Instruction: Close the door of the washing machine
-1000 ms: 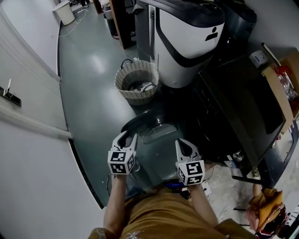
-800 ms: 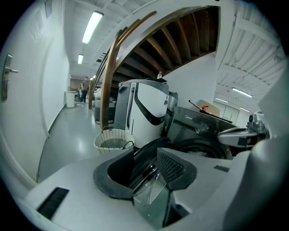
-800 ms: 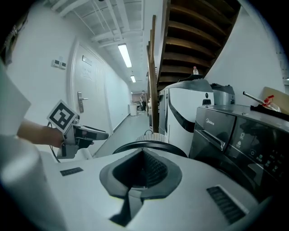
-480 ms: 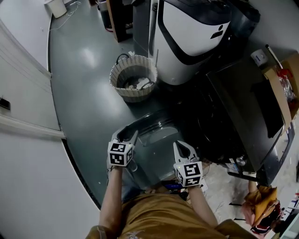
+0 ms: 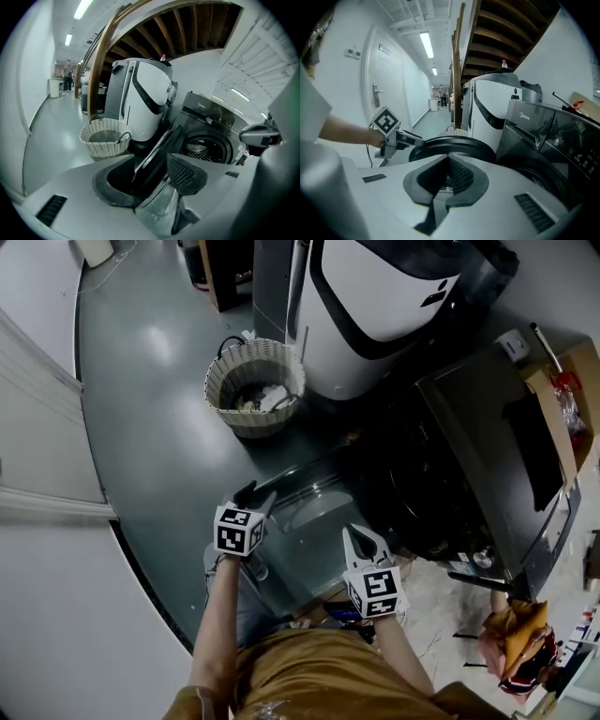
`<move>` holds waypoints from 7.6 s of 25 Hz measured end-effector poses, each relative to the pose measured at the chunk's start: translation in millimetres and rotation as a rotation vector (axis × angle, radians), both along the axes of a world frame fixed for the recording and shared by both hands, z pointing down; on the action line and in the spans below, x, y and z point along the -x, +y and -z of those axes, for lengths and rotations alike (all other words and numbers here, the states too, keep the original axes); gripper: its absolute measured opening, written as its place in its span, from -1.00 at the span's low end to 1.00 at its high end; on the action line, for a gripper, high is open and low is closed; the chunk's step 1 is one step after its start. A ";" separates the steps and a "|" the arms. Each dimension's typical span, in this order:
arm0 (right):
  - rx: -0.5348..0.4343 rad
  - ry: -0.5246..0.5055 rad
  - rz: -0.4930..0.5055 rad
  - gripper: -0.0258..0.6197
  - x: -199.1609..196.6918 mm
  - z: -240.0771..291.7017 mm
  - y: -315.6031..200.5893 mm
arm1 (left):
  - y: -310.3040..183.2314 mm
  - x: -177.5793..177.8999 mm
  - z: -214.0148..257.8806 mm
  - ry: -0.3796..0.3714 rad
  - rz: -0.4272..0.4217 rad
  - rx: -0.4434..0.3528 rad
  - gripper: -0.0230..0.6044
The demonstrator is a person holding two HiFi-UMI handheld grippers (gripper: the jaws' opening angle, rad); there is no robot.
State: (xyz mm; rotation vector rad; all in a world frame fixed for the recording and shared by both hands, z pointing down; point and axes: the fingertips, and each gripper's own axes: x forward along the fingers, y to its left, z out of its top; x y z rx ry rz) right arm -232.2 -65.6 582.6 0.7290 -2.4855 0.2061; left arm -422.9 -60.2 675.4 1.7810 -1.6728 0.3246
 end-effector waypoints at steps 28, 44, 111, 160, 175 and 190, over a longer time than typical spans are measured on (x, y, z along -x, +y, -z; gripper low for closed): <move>0.021 0.022 -0.071 -0.88 -77.3 3.6 1.0 | 22.4 -48.6 -15.1 0.021 0.026 0.090 -0.24; 0.031 0.018 -0.104 -0.88 -143.5 13.9 -9.5 | 36.5 -84.7 -15.8 0.025 0.095 0.159 -0.25; -0.004 -0.084 -0.295 -0.88 -332.6 67.5 13.3 | 56.2 -265.9 -18.2 0.024 -0.006 0.283 -0.45; 0.005 -0.081 -0.460 -0.88 -404.1 61.1 15.4 | 10.4 -385.4 -20.6 0.105 -0.226 0.349 -0.33; 0.015 -0.072 -0.521 -0.88 -433.2 56.2 12.2 | -21.2 -428.1 -16.6 0.167 -0.247 0.335 -0.30; 0.011 -0.075 -0.611 -0.88 -474.2 55.2 9.4 | -51.5 -462.2 -16.0 0.209 -0.271 0.332 -0.28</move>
